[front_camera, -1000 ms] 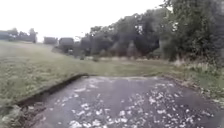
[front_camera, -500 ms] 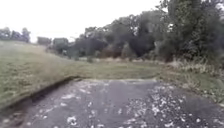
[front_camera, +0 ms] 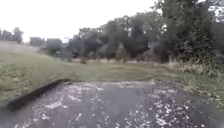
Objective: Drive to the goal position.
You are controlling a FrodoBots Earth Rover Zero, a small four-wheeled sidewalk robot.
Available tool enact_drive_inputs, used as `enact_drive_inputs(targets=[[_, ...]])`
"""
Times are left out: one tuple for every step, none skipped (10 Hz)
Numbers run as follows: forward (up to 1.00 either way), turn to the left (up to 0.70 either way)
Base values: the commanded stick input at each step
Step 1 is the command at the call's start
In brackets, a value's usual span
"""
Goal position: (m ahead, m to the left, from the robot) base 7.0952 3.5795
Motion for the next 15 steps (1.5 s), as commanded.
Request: enact_drive_inputs(targets=[[0.7,0.0],[0.7,0.0],[0.7,0.0],[0.7,0.0],[0.7,0.01],[0.7,0.01],[0.7,0.15],[0.7,0.21],[0.7,0.29],[0.7,0.19],[0.7,0.1],[0.7,0.06],[0.7,0.03],[0.7,0.02],[0.7,0.02]])
